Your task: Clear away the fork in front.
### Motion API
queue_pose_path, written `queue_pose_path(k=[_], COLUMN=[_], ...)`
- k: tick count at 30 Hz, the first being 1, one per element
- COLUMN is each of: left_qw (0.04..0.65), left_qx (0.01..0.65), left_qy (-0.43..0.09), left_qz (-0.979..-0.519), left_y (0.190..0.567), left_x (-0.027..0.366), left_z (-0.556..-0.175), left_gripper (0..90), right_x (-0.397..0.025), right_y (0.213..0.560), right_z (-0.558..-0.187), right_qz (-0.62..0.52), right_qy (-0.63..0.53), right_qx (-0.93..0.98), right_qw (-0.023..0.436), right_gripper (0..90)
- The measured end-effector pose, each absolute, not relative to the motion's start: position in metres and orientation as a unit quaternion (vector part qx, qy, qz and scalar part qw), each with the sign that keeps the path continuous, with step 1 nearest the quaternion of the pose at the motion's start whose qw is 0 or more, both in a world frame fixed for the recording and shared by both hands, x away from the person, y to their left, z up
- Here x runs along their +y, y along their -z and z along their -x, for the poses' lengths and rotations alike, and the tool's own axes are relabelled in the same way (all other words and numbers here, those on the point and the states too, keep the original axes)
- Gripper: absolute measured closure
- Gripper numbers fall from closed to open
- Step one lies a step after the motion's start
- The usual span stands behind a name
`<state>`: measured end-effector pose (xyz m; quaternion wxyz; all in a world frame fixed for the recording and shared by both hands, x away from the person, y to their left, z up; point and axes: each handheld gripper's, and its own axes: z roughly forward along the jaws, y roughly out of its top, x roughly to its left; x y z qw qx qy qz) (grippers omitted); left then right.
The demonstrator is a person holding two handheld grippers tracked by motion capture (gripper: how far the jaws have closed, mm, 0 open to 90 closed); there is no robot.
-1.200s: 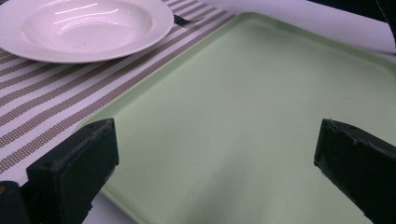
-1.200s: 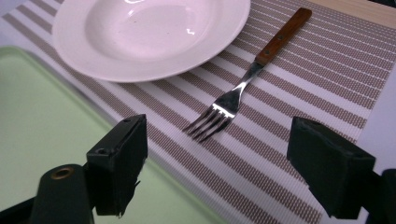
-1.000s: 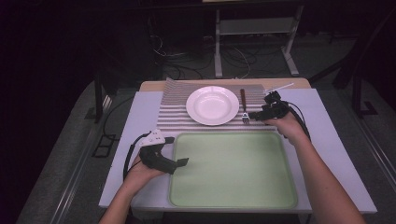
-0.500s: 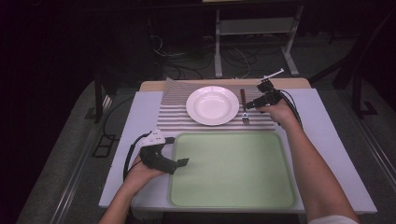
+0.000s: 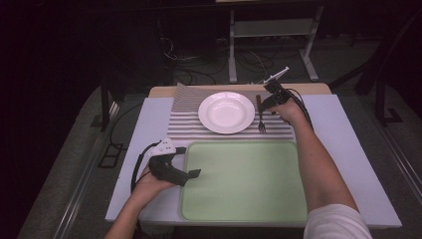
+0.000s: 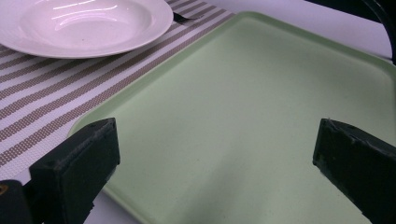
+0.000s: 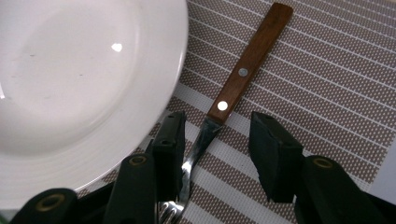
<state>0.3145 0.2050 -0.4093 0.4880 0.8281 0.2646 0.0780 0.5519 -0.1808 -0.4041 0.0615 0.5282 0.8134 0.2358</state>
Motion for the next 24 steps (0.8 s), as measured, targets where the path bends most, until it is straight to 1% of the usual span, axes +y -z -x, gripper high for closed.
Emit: queue_pose_path(k=[12,18,24], left_qw=[0.494,0.497,0.499], left_qx=[0.264,0.268,0.268], left_qy=[-0.076,-0.077,-0.079], left_qz=[-0.825,-0.822,-0.821], left_y=[0.409,0.408,0.408], left_x=[0.206,0.208,0.209], left_z=[-0.315,-0.317,-0.317], left_gripper=[0.2,0.2,0.2], right_x=[-0.168,-0.158,-0.156], right_y=[0.426,0.424,0.424], right_z=[-0.571,-0.577,-0.581], right_qz=[-0.547,-0.543,-0.549], right_qy=[-0.192,-0.160,-0.146], right_qx=[0.814,0.823,0.821], right_qw=[0.047,0.050,0.054], right_gripper=[59.4,61.0,65.9])
